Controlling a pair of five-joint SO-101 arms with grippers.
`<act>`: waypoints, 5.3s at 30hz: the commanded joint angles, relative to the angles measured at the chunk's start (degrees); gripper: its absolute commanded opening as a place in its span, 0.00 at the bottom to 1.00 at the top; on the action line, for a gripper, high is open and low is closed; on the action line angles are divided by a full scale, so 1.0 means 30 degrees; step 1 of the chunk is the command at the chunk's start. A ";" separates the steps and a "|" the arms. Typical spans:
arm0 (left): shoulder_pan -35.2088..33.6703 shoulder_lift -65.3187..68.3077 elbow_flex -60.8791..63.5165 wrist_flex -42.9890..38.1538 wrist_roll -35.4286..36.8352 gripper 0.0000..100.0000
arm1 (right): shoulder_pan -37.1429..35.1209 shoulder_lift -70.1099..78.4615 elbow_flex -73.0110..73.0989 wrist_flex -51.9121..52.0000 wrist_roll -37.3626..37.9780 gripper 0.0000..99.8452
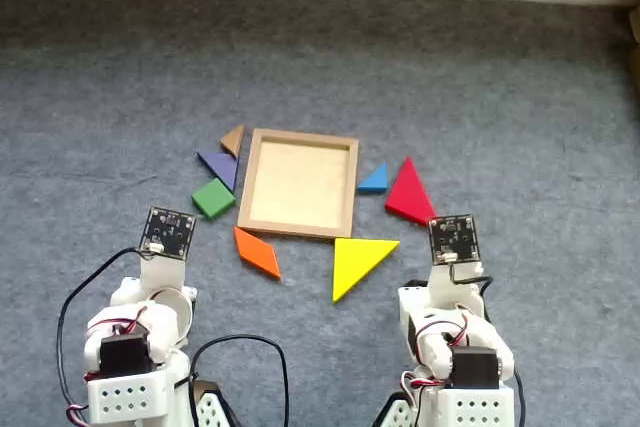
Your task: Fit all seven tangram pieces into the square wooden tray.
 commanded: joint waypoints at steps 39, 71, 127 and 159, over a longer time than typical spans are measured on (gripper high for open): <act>0.0132 -0.0513 0.0366 0.0117 0.0117 0.06 | -0.0220 -0.0220 0.2125 0.0659 -0.0234 0.01; 0.0132 -0.0513 0.0366 0.0117 0.0117 0.06 | 0.4469 0.0249 -0.7604 0.0630 0.3370 0.04; 0.0132 -0.0513 0.0366 0.0117 0.0117 0.06 | -0.1919 4.1040 -2.9436 -0.2916 0.1641 0.39; 0.0132 -0.0513 0.0366 0.0117 0.0117 0.06 | -0.1949 4.1070 -3.0315 -0.2476 -0.1641 0.38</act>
